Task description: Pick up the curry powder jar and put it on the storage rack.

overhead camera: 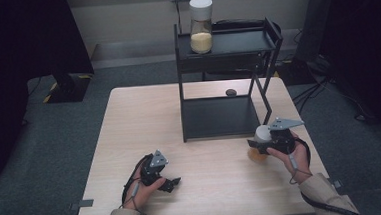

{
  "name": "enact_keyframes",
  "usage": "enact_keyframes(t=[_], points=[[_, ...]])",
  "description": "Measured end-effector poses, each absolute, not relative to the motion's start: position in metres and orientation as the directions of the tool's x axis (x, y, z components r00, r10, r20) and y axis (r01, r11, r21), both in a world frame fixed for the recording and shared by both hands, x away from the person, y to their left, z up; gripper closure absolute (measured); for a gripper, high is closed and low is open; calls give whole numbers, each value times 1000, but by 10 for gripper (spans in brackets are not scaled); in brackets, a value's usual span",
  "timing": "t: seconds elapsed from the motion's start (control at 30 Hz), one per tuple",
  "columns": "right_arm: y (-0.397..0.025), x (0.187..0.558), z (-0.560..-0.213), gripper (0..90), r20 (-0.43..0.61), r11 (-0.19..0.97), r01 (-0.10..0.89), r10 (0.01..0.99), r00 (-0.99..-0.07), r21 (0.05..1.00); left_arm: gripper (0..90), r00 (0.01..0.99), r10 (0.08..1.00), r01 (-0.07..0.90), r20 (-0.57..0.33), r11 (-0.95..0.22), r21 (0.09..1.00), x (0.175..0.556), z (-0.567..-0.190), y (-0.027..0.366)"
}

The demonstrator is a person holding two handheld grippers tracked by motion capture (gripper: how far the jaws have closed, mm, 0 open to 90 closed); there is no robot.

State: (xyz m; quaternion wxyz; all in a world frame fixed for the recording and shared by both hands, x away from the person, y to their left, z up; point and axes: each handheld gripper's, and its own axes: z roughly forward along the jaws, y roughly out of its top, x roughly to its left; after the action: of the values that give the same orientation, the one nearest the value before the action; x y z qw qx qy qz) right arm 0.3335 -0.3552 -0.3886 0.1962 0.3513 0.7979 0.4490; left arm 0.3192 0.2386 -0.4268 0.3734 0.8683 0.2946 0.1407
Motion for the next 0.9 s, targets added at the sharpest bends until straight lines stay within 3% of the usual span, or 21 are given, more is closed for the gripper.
enact_keyframes(t=[0.9], points=[[-329, 367, -309, 363, 10, 414, 386, 672, -741, 824, 0, 787, 617, 407, 24, -548, 731, 319, -427, 239]])
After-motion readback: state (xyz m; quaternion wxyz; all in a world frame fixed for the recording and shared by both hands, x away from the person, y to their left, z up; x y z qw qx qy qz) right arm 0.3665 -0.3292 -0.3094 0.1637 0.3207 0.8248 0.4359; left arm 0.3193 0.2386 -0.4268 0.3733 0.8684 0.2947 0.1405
